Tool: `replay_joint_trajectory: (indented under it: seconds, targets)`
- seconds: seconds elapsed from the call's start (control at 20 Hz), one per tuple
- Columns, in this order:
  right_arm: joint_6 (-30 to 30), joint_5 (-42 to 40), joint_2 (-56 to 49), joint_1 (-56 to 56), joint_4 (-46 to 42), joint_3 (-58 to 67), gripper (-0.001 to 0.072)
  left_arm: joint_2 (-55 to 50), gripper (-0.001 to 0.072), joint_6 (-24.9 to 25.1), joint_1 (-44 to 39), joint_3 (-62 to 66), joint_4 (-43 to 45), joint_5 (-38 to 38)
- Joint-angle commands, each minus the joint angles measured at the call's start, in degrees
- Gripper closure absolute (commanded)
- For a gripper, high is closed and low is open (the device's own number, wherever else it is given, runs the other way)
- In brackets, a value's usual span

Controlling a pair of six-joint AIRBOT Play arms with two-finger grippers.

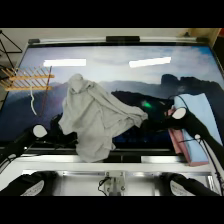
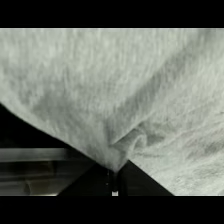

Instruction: Fold the shirts.

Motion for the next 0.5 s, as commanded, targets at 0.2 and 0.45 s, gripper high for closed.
replay_joint_trajectory:
  seconds: [0.2, 0.45]
  targets:
    - [1.1, -8.6, -4.9, 2.0, 1.0, -0.1, 0.0165, -0.2, 0.0669, 0.2, 0.0, 1.7, 0.2, 0.8]
    - [0.7, -9.8, -4.8, 2.0, 1.0, -0.1, 0.0453, -0.2, 0.0669, 0.2, 0.0, 4.1, 0.2, 0.8]
